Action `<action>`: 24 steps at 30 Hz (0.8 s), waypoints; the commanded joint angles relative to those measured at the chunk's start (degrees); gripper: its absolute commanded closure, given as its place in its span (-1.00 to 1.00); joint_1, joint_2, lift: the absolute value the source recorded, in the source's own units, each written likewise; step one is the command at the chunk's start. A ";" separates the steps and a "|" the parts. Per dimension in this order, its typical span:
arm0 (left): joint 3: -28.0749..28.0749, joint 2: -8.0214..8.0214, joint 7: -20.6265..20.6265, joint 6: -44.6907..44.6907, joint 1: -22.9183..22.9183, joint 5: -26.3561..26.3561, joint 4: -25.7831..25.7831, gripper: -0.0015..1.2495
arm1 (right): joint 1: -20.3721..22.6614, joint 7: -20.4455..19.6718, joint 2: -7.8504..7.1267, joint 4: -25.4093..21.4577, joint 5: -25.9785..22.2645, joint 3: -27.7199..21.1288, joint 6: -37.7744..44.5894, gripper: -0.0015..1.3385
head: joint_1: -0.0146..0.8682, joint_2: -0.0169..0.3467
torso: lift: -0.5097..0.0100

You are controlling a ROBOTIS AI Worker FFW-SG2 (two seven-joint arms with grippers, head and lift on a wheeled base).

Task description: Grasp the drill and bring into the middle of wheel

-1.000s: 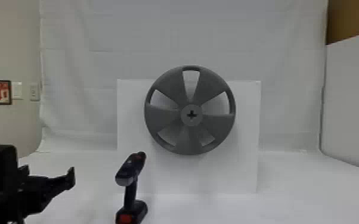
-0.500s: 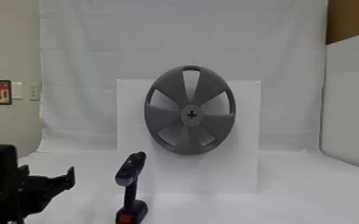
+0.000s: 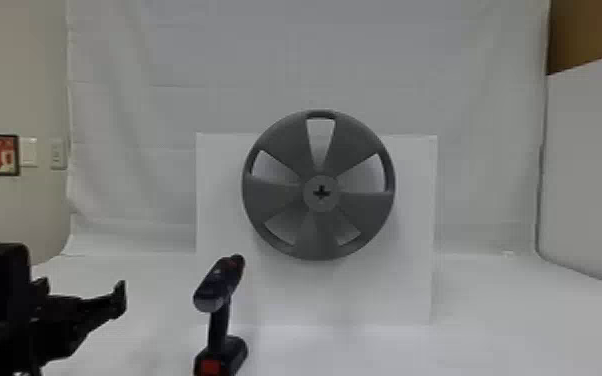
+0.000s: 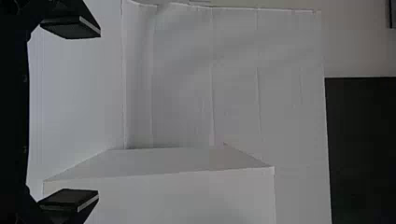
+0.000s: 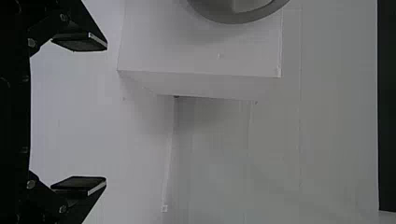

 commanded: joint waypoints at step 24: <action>-1.25 -0.50 0.83 -0.01 0.26 0.09 0.53 -0.87 | 0.44 0.00 -0.10 0.00 -0.09 -0.33 0.07 -0.60 | -0.85 -0.74 | -0.59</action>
